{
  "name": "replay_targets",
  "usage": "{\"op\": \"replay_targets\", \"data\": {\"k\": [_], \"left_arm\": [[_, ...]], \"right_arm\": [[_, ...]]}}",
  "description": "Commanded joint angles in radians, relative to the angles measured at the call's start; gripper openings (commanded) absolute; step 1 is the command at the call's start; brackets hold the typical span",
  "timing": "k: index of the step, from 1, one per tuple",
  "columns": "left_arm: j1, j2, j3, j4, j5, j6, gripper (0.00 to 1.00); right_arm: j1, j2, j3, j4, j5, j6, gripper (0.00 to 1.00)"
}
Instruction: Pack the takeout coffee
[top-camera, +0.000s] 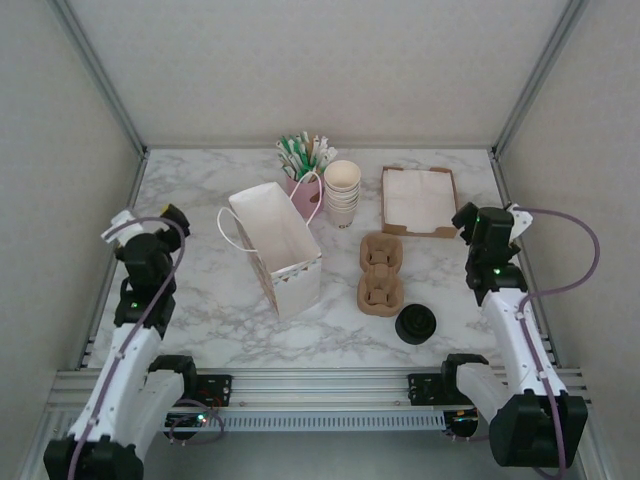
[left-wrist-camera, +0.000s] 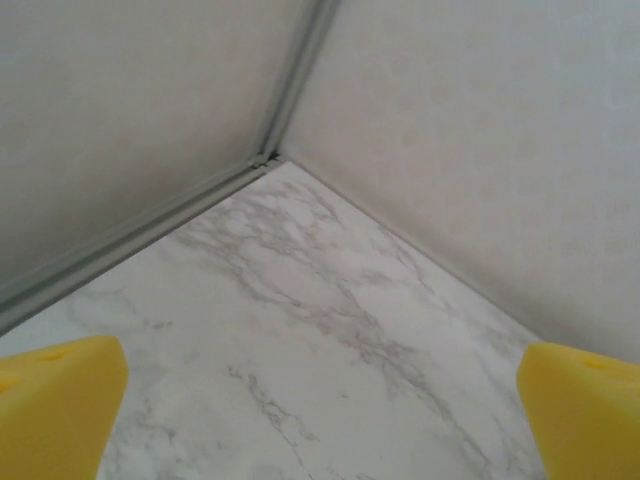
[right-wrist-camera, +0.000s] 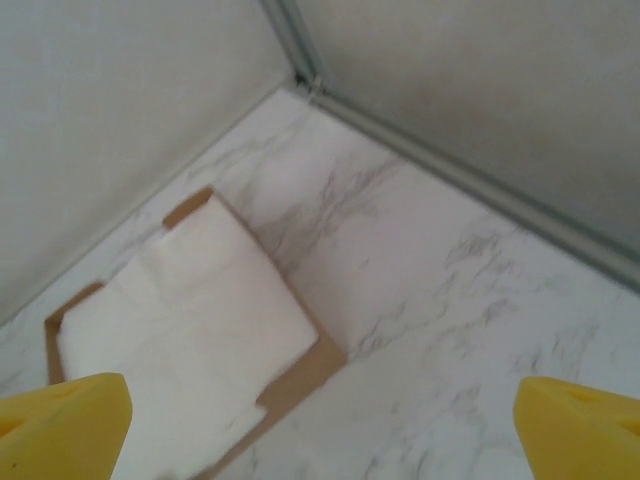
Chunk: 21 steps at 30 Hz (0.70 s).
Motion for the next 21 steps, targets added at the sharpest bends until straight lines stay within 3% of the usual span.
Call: {"op": "replay_targets", "data": {"k": [1, 6, 12, 15, 21], "left_arm": [[0.009, -0.067, 0.024, -0.244, 0.026, -0.172, 1.00], [0.007, -0.066, 0.156, -0.386, 0.182, -0.142, 1.00], [0.007, 0.108, 0.437, -0.637, 0.319, -0.157, 1.00], [0.009, 0.189, 0.477, -0.658, 0.449, -0.007, 1.00], [0.008, 0.289, 0.486, -0.668, 0.619, -0.021, 1.00]], "right_arm": [[-0.004, 0.014, 0.063, -0.187, -0.114, 0.057, 0.99], [-0.013, 0.025, 0.159, -0.355, -0.135, 0.014, 0.99], [-0.014, -0.015, 0.263, -0.399, -0.293, -0.082, 0.99], [-0.013, -0.004, 0.348, -0.443, -0.395, -0.086, 0.99], [-0.002, 0.129, 0.523, -0.511, -0.660, -0.028, 0.75]]}}
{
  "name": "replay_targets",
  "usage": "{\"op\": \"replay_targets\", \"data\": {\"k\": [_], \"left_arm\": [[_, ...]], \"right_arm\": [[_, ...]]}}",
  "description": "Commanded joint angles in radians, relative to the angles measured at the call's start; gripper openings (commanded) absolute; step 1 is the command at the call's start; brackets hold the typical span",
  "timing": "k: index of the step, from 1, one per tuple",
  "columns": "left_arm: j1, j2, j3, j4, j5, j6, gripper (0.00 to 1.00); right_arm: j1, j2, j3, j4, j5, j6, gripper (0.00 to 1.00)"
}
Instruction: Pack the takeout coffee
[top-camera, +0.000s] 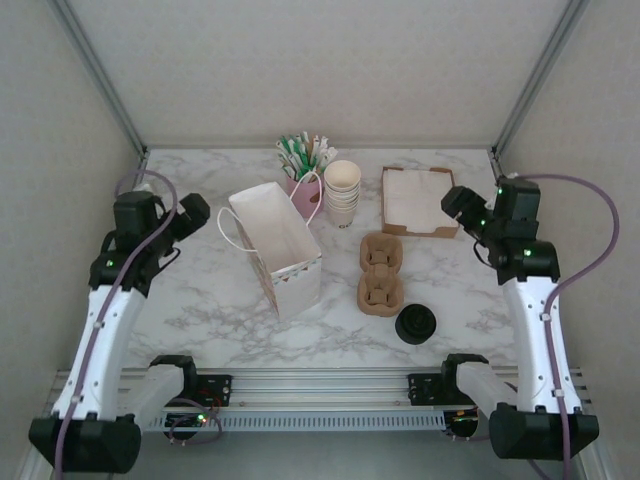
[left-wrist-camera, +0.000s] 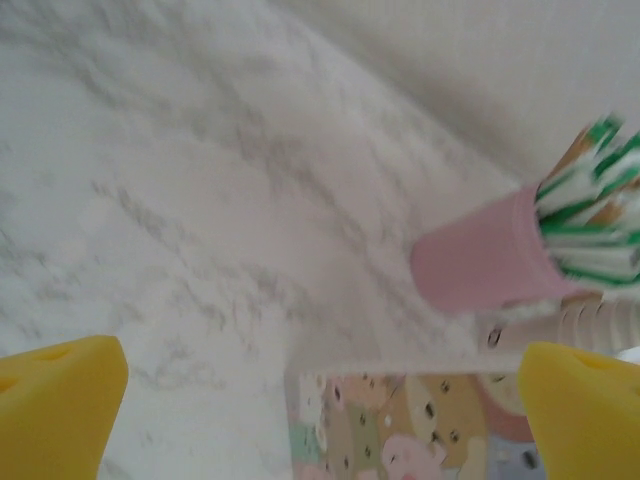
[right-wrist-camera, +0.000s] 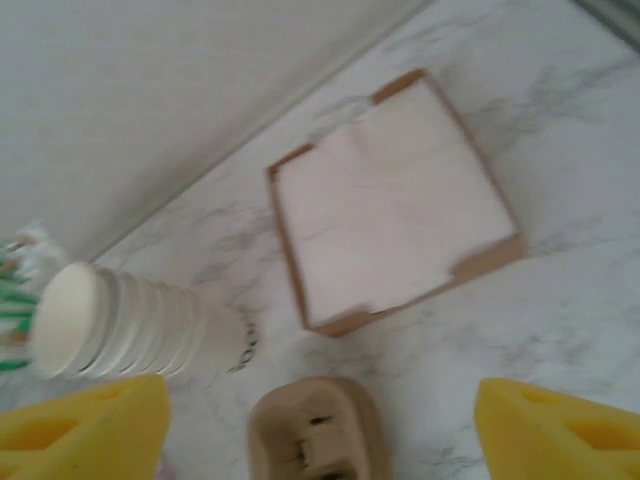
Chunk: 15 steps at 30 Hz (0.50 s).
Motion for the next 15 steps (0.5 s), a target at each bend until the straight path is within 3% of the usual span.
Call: {"op": "replay_targets", "data": {"k": [1, 10, 15], "left_arm": [[0.008, 0.010, 0.017, -0.073, 0.141, 0.027, 1.00], [0.010, -0.082, -0.088, -0.003, 0.108, -0.016, 0.95], [0.010, -0.103, -0.095, 0.005, 0.102, -0.002, 0.95]], "right_arm": [[0.019, 0.093, 0.091, -0.075, -0.202, 0.029, 0.72], [0.290, 0.351, 0.333, -0.162, 0.044, 0.022, 0.47], [0.388, 0.488, 0.419, -0.144, 0.122, 0.048, 0.45]]}}
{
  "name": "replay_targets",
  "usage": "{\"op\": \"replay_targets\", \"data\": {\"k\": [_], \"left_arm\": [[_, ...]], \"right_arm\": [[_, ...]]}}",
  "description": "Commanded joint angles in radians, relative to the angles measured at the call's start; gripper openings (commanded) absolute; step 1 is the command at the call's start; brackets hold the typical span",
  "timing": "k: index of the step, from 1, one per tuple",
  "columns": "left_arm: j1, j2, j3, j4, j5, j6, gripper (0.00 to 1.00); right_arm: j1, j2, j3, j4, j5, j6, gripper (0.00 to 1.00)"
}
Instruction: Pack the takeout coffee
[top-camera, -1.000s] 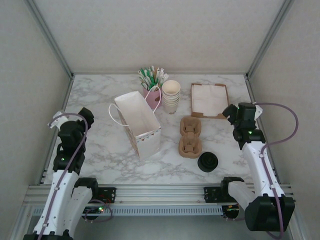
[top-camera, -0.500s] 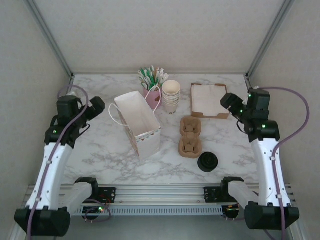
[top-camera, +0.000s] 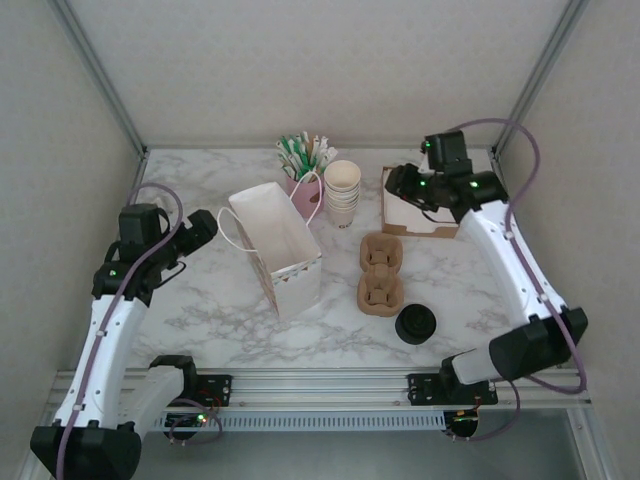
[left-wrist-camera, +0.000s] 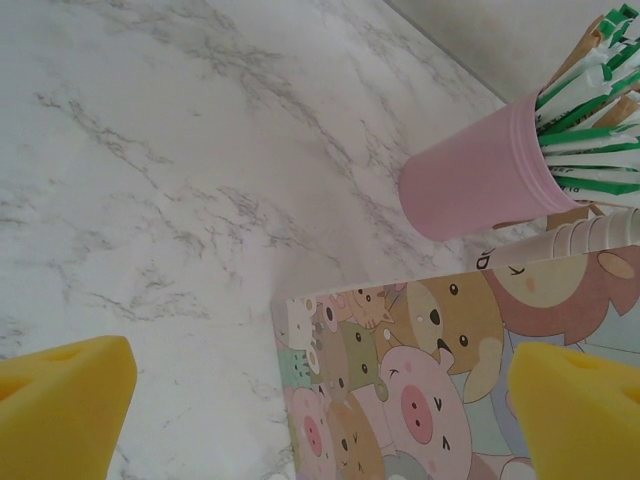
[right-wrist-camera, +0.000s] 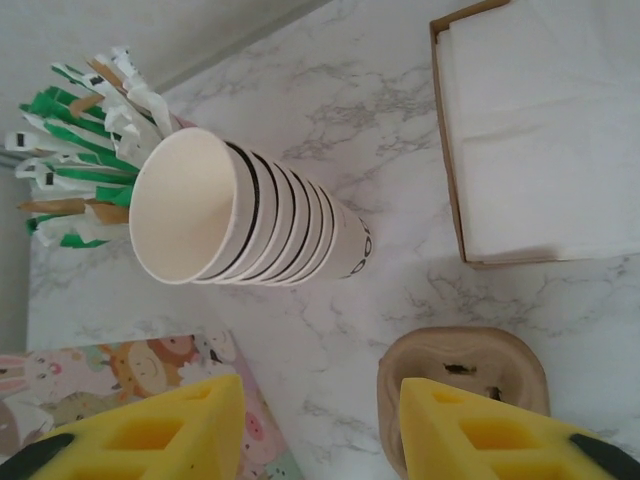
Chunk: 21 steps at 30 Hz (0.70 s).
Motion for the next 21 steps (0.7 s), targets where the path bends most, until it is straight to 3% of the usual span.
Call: {"op": "replay_targets", "data": {"k": [1, 5, 21], "left_arm": [[0.009, -0.022, -0.014, 0.024, 0.014, -0.002, 0.95], [0.009, -0.021, -0.019, 0.032, 0.030, -0.002, 0.95], [0.009, -0.029, -0.038, 0.066, 0.072, 0.005, 0.94]], "right_arm": [[0.050, 0.073, 0.069, -0.014, 0.086, 0.025, 0.45], [0.085, 0.163, 0.120, 0.004, 0.104, 0.070, 0.36], [0.137, 0.305, 0.190, 0.079, 0.119, 0.147, 0.30]]}}
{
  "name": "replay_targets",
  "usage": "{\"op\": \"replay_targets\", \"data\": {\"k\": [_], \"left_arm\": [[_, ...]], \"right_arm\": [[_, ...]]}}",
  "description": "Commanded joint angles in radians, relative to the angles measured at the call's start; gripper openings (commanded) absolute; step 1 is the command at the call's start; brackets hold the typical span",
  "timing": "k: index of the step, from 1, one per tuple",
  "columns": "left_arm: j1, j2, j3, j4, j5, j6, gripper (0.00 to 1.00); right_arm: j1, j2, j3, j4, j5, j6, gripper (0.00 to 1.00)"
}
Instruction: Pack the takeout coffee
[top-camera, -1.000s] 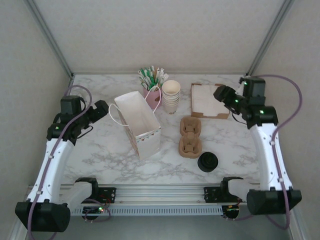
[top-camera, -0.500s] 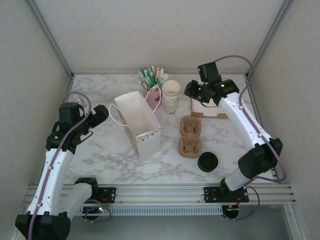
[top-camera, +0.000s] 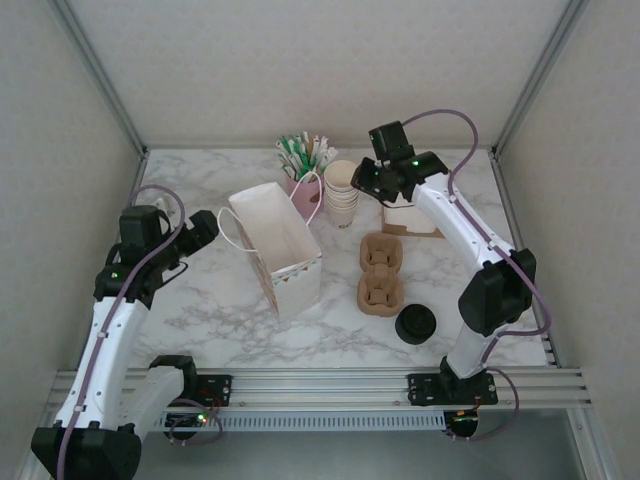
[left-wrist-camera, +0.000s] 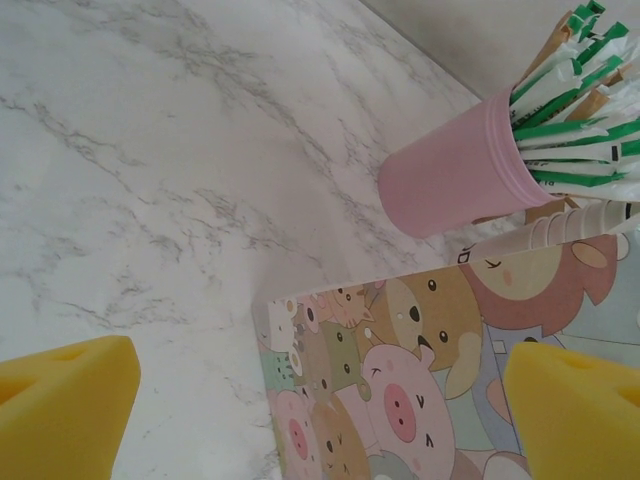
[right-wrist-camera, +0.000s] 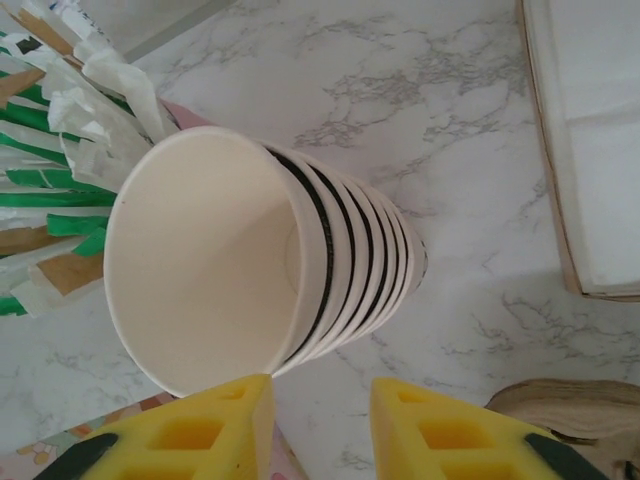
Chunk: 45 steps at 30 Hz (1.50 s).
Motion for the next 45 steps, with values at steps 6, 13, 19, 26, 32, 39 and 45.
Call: {"op": "replay_targets", "data": {"k": [6, 13, 19, 26, 32, 39, 45], "left_arm": [[0.010, -0.023, -0.016, 0.024, 0.031, 0.004, 0.94], [0.010, -0.018, -0.016, 0.023, 0.031, 0.004, 0.93], [0.010, -0.018, -0.019, 0.023, 0.030, 0.004, 0.93], [0.010, -0.018, -0.020, 0.022, 0.030, 0.003, 0.93], [0.010, -0.017, -0.020, 0.022, 0.030, 0.001, 0.93], [0.010, -0.015, -0.020, 0.018, 0.019, 0.001, 0.93], [0.010, -0.014, -0.021, 0.016, 0.016, 0.000, 0.93]], "right_arm": [[0.006, 0.056, 0.070, 0.009, 0.055, 0.028, 0.29], [0.006, 0.088, 0.098, 0.016, 0.054, 0.036, 0.29], [0.007, 0.113, 0.119, 0.018, 0.047, 0.044, 0.29], [0.007, 0.133, 0.133, 0.003, 0.057, 0.048, 0.24], [0.007, 0.145, 0.143, -0.010, 0.065, 0.049, 0.19], [0.007, 0.149, 0.165, -0.033, 0.079, 0.037, 0.11], [0.007, 0.153, 0.193, -0.062, 0.088, 0.021, 0.04]]}}
